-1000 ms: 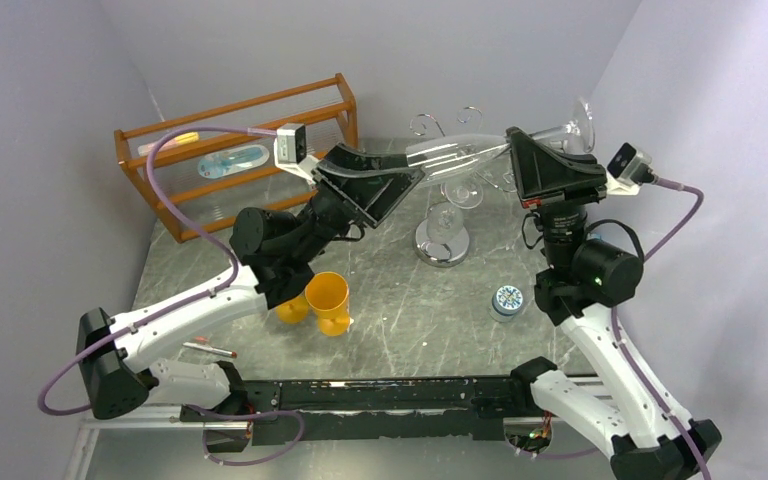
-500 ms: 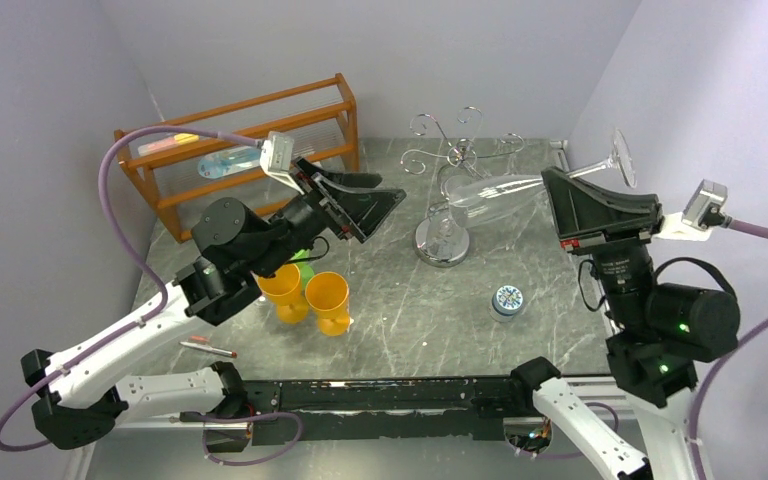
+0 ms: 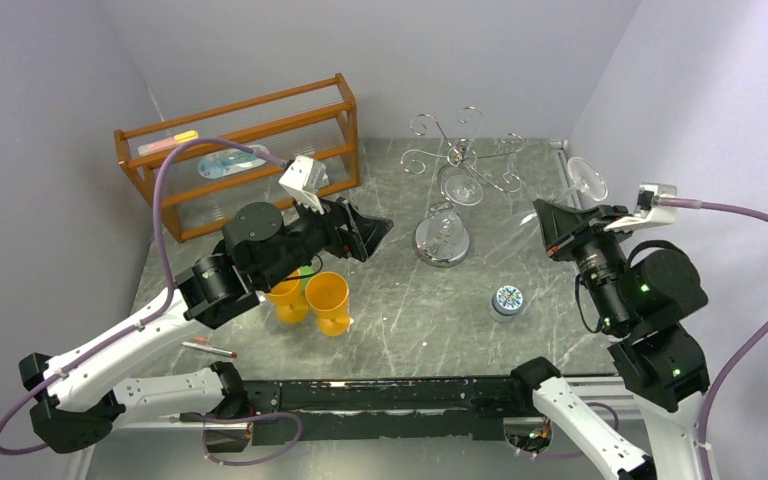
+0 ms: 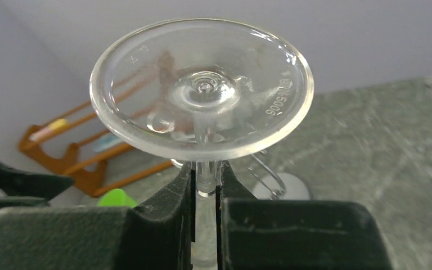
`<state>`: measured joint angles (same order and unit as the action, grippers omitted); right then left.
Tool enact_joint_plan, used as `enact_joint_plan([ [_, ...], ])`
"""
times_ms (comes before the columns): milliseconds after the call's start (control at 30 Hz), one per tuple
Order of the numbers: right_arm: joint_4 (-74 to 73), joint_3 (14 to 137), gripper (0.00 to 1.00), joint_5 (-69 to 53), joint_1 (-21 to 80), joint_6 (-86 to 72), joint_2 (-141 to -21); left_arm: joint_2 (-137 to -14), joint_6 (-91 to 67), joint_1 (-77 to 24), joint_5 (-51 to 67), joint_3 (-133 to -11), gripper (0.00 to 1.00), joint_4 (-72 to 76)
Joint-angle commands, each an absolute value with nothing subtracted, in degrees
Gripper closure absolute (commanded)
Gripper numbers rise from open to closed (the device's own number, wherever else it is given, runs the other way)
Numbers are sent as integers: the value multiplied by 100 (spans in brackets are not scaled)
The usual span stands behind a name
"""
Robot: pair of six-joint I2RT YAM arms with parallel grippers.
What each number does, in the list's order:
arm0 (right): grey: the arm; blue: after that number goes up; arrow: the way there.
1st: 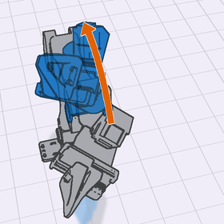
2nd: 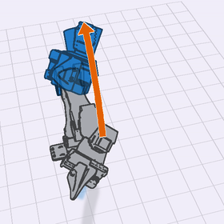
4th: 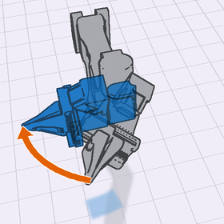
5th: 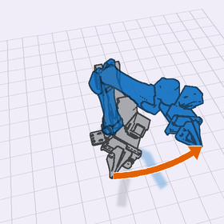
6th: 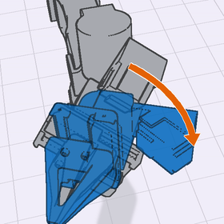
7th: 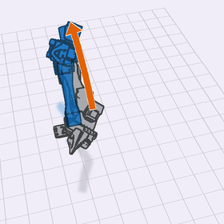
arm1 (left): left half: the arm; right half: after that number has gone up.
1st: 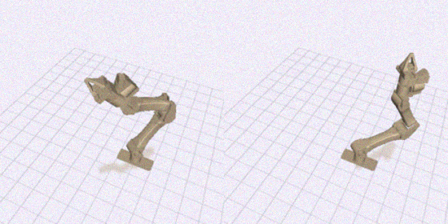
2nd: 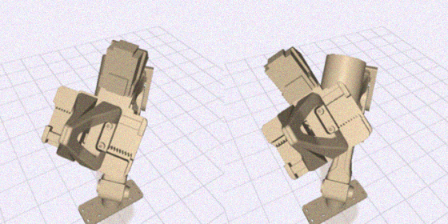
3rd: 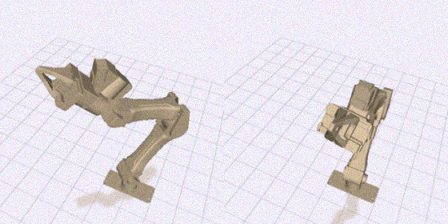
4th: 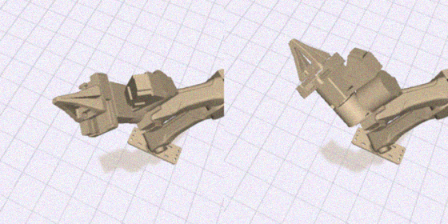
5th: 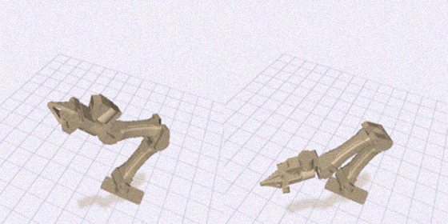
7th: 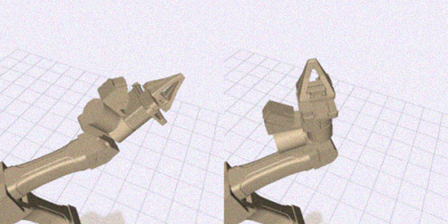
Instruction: Place the wine glass upside down on the wine glass rack
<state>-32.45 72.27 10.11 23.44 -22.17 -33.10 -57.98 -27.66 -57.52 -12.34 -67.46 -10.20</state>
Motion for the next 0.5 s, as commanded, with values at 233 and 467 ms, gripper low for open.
enact_joint_plan([
  [233, -3573, 6263, 100, 3131, 2365, -1827, -3475, -5905, -2634, -5569, -856, -6690, 11, -1495],
  [467, -2640, 5889, 100, 3263, 2365, -1706, -4084, -6154, -3069, -5502, 45, -6495, 10, -775],
])
